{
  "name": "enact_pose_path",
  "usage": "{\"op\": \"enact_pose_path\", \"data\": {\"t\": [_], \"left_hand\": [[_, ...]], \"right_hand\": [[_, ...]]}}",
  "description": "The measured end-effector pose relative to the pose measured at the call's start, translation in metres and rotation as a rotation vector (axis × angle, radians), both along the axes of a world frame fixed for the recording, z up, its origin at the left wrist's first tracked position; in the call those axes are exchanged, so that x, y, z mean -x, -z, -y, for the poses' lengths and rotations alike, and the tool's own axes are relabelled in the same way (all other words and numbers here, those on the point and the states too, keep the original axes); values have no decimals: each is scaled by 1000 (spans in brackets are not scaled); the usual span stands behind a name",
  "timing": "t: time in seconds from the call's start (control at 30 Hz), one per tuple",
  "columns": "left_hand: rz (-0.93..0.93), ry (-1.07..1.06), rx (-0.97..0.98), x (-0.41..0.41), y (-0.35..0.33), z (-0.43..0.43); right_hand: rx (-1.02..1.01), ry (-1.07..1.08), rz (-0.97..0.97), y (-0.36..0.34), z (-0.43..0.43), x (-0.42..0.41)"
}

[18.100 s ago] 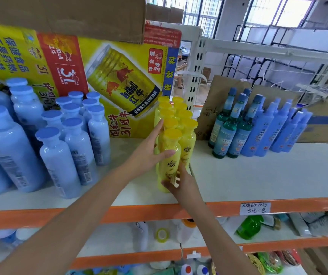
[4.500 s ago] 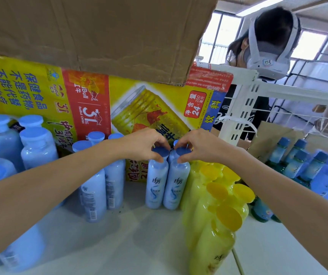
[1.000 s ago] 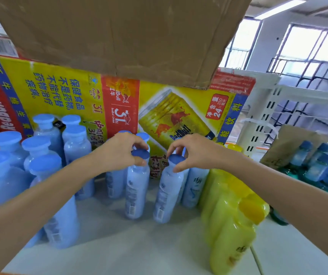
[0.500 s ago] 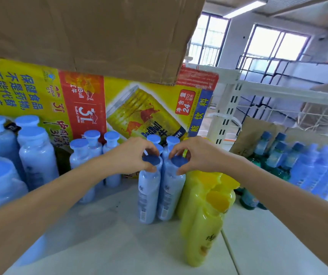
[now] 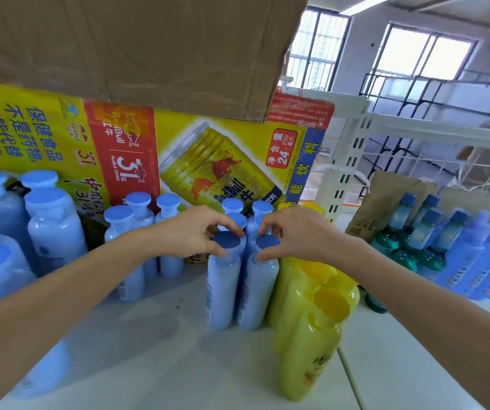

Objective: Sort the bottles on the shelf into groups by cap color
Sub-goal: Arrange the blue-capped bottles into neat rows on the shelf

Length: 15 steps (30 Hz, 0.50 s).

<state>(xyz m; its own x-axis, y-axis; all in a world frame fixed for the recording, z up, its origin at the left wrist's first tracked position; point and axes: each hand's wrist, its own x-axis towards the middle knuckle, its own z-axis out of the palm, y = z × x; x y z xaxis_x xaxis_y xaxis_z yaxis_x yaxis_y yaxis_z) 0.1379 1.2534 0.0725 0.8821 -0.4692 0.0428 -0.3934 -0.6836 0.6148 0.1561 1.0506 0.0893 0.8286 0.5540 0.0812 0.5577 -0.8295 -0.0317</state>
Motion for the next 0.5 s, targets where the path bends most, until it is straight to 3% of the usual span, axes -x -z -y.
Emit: {"op": "enact_pose_path", "data": {"t": [0.2,0.4,0.5], "left_hand": [[-11,-17,37,-3,5,-2],[124,-160,104,-2,11,5],[149,-175,88,-3,11,6]], "right_hand": [[48,58,40,2,-2,0],[53,-166,-132,-8,6,-1],[88,-196,-94,-7,8,-2]]}}
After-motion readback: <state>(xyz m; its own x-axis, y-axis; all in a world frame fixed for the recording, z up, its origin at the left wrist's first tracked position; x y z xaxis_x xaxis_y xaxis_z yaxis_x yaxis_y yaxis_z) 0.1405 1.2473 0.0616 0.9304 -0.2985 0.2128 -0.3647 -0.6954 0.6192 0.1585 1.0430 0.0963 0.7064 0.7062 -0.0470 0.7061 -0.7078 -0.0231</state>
